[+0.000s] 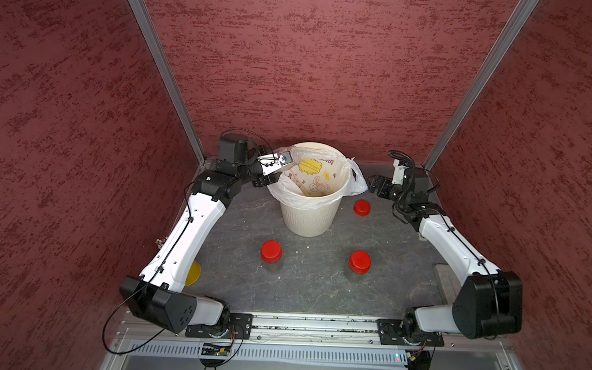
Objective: Empty moldy tea leaves from jars
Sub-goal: Pour the moldy tea leaves from the jar into the trash bin.
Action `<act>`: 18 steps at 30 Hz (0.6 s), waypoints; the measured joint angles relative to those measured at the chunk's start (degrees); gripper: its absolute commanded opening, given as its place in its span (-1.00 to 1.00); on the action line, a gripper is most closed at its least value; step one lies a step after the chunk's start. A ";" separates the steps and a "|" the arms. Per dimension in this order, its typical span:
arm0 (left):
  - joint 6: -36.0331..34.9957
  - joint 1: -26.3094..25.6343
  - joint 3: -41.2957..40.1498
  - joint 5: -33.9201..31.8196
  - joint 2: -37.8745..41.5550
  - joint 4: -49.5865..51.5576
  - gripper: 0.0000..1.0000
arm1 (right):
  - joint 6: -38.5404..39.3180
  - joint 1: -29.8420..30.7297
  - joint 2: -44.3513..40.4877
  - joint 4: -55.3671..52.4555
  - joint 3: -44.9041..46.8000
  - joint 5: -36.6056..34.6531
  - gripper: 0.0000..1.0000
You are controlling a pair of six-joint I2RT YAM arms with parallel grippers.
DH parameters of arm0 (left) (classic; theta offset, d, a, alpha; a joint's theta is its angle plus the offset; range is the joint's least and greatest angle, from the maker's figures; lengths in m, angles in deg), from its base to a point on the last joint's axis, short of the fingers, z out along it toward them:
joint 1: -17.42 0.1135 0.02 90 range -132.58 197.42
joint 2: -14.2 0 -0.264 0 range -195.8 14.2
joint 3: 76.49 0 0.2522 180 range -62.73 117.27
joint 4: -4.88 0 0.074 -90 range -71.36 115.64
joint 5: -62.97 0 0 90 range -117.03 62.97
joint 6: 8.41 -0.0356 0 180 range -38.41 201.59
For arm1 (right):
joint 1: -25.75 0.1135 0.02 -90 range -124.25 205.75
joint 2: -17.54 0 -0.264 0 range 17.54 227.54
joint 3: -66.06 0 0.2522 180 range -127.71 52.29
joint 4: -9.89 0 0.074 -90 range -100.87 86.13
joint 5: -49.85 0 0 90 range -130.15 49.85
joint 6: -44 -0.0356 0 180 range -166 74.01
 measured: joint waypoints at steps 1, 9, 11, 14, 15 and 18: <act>-1.09 -0.66 0.26 -1.20 -0.44 0.02 -0.02 | -0.02 0.00 -0.07 0.00 0.00 0.00 0.98; -11.91 -4.85 2.29 -11.28 -3.28 -1.03 -0.03 | 0.00 0.00 -0.15 -0.02 0.00 -0.02 0.98; -15.10 -5.79 2.34 -13.88 -3.69 -2.23 -0.04 | 0.02 0.00 -0.20 -0.04 0.00 -0.02 0.98; -21.31 -7.52 2.29 -18.23 -4.28 -4.92 -0.06 | 0.02 0.00 -0.39 -0.07 0.00 0.00 0.98; -23.30 -8.07 2.16 -19.65 -4.39 -6.12 -0.06 | 0.02 0.00 -0.50 -0.07 0.00 0.00 0.98; -28.83 -9.46 1.99 -22.97 -4.72 -8.72 -0.05 | 0.02 0.00 -1.03 -0.09 0.02 0.04 0.98</act>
